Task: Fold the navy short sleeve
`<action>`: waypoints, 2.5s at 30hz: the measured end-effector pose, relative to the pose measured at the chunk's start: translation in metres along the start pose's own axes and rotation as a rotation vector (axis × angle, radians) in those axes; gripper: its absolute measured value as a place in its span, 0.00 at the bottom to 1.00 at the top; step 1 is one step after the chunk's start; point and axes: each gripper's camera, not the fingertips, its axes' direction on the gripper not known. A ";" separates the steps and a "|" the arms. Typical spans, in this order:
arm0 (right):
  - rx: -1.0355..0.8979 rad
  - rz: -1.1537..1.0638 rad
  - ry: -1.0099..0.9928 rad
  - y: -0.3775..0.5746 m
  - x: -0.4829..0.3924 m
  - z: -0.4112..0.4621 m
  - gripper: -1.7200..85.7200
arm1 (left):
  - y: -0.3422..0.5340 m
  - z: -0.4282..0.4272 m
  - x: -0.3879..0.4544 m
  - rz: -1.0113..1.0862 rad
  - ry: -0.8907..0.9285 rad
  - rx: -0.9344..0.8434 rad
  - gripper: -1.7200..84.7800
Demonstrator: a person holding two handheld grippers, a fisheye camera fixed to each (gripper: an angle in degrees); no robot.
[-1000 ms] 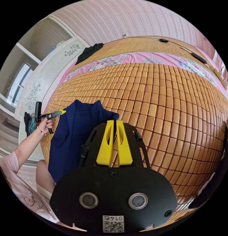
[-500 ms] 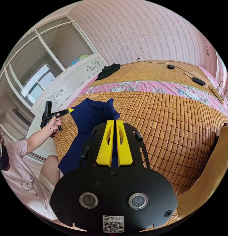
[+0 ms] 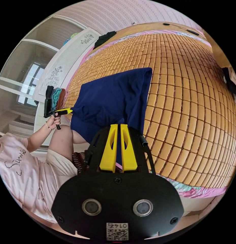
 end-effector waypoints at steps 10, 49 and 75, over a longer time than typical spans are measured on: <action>0.078 -0.063 -0.039 0.007 -0.030 -0.038 0.03 | 0.000 -0.070 0.047 0.040 0.017 0.089 0.04; -0.397 -0.424 0.080 -0.040 -0.241 0.131 0.02 | 0.004 0.004 0.245 0.298 -0.218 -0.325 0.02; -0.655 -0.524 0.470 -0.302 -0.369 0.300 0.01 | -0.011 0.101 0.319 0.460 -0.159 -0.208 0.01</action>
